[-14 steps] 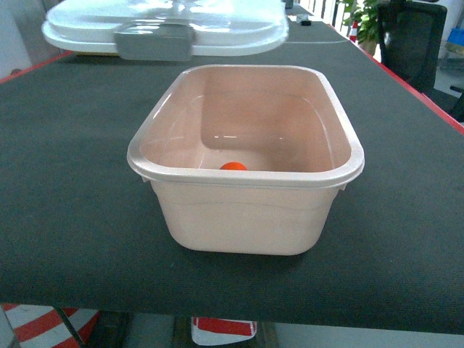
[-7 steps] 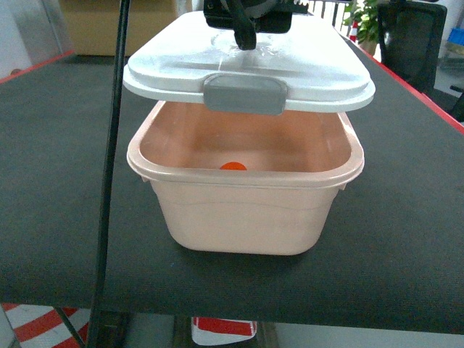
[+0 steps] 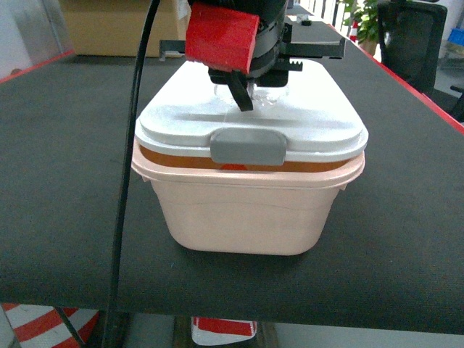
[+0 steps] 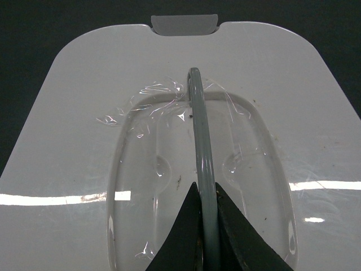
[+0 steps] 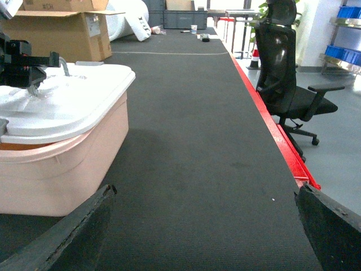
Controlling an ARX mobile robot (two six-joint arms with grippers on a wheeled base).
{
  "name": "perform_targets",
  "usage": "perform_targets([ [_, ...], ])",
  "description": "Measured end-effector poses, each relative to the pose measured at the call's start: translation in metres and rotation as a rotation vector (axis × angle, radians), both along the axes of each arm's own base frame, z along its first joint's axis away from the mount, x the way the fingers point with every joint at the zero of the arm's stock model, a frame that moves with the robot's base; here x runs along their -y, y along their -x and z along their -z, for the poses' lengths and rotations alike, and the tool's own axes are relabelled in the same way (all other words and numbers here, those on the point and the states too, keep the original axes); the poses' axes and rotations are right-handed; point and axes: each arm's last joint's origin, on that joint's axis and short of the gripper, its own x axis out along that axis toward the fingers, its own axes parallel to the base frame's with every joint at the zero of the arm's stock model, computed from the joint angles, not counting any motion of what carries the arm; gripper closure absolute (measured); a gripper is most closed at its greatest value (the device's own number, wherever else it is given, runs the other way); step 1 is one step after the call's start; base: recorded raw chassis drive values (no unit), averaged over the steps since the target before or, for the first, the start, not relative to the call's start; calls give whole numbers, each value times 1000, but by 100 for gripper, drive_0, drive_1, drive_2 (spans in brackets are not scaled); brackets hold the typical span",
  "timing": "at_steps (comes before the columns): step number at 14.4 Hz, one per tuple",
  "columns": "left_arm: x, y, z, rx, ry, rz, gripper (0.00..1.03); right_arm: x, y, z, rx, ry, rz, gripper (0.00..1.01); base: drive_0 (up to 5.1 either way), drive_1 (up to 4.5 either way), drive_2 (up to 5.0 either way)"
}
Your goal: Pick capacitor and pack into box
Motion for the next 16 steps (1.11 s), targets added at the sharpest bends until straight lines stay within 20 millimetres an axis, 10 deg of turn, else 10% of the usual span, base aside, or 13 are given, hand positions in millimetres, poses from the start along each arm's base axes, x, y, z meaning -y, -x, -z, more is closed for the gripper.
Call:
perform_targets([
  [4, 1, 1, 7, -1, 7, 9, 101, 0, 0, 0, 0, 0, 0, 3, 0, 0, 0],
  [11, -15, 26, -24, 90, 91, 68, 26, 0, 0, 0, 0, 0, 0, 3, 0, 0, 0],
  [12, -48, 41, -74, 316, 239, 85, 5, 0, 0, 0, 0, 0, 0, 3, 0, 0, 0],
  [13, -82, 62, -89, 468, 258, 51, 5, 0, 0, 0, 0, 0, 0, 3, 0, 0, 0],
  [16, -135, 106, -84, 652, 191, -20, 5, 0, 0, 0, 0, 0, 0, 3, 0, 0, 0],
])
